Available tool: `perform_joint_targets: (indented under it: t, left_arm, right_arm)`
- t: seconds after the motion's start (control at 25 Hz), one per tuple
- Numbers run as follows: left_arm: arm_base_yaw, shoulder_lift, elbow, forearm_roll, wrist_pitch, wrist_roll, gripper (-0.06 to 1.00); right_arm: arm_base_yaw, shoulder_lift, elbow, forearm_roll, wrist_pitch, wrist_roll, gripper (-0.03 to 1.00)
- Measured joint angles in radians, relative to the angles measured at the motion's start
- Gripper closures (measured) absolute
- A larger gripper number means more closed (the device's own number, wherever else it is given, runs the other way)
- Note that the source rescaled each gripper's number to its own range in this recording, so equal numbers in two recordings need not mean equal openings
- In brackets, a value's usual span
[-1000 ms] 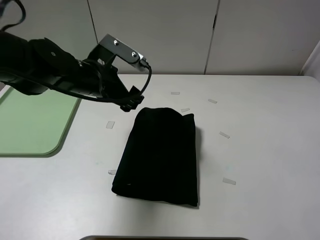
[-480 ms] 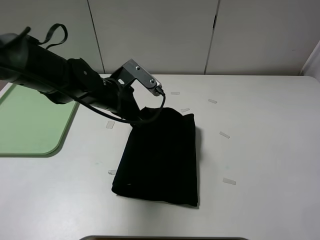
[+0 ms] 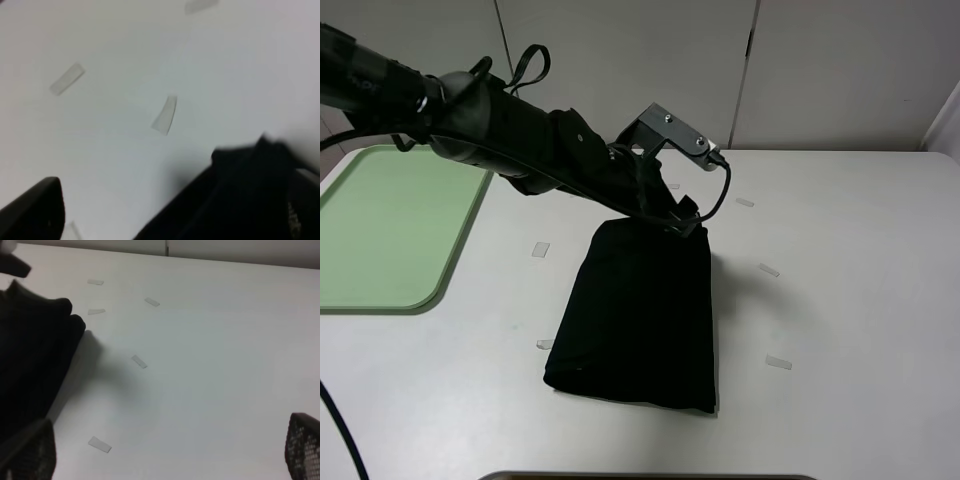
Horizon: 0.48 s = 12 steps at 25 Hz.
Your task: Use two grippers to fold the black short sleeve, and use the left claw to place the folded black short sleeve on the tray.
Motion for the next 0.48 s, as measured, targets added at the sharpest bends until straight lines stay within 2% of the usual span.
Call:
perform_joint_targets:
  t: [0.2, 0.48]
  left_arm:
    - [-0.006, -0.001, -0.019, 0.002, 0.023, -0.010, 0.08]
    - [0.000, -0.182, -0.012, 0.003, 0.183, -0.011, 0.08]
  right_arm:
    - [0.000, 0.000, 0.000, 0.000, 0.000, 0.000, -0.03]
    - [0.000, 0.000, 0.000, 0.000, 0.000, 0.000, -0.03]
